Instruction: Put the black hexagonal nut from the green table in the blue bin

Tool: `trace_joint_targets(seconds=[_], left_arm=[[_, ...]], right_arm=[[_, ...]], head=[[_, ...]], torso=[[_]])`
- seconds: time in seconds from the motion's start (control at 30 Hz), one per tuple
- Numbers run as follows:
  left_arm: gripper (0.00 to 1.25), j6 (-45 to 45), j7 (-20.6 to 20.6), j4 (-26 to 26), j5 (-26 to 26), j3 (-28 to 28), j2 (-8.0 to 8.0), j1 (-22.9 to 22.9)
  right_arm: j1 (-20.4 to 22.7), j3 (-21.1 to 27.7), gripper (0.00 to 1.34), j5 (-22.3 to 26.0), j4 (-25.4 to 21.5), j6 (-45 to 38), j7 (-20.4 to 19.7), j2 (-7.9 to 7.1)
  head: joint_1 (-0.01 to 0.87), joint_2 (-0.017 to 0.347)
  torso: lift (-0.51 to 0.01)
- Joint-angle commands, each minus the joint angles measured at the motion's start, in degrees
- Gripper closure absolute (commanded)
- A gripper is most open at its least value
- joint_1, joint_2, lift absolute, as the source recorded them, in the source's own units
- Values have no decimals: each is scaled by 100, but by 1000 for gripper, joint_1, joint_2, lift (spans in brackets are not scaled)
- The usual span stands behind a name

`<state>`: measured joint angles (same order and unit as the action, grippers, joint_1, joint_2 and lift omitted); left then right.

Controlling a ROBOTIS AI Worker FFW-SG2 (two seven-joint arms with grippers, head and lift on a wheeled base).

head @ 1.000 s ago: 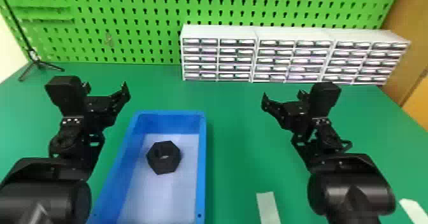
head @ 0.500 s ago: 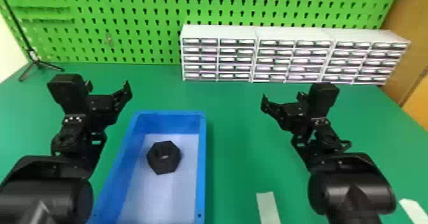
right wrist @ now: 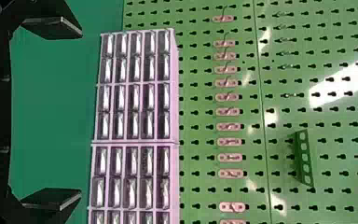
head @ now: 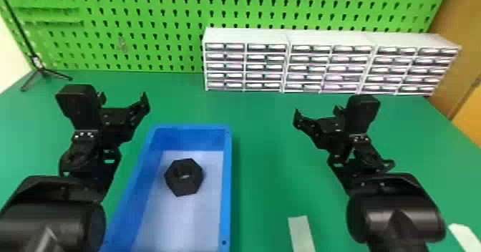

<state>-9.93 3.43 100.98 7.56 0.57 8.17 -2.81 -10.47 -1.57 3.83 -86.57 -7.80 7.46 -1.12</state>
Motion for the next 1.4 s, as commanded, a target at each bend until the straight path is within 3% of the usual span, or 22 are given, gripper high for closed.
trace_joint_targets(seconds=[0.0, 0.9, 1.37], left_arm=[[300, 0, 0, 0, 0, 4, 0, 0], [300, 105, -9, -9, -105, 31, 0, 44], [300, 105, -219, -9, -246, 75, 0, 61]], right_arm=[[10, -2, 105, -22, 0, 6, 1, 7], [19, 16, 105, -14, 0, 6, -26, -2], [19, 16, 105, 4, 17, 6, -26, -20]], head=[[683, 28], [683, 28], [683, 28]], torso=[[-96], [-96], [-96]])
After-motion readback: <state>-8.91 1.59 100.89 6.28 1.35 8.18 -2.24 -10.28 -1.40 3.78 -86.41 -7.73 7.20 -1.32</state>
